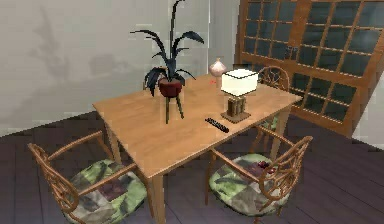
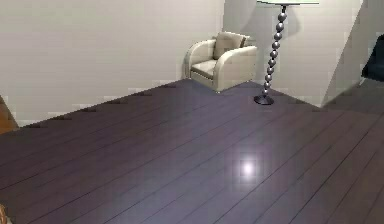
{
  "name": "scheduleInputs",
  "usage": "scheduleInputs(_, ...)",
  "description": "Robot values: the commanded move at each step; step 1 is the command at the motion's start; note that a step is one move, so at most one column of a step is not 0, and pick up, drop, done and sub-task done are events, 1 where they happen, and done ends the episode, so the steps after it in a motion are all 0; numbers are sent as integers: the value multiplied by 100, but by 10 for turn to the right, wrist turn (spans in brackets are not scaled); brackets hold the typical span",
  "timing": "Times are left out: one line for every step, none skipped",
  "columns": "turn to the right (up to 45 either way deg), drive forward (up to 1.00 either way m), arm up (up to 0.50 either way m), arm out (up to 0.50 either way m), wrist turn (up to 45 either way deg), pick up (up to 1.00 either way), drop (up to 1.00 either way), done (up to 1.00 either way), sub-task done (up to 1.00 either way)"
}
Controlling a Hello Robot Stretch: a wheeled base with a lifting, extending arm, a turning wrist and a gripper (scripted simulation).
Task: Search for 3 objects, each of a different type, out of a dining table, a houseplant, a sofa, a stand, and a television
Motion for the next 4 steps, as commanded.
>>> scheduleInputs(0,0,0,0,0,0,0,0,100)
scheduleInputs(-450,0,0,0,0,0,0,0,0)
scheduleInputs(-30,0,0,0,0,0,0,0,0)
scheduleInputs(0,20,0,0,0,0,0,0,0)
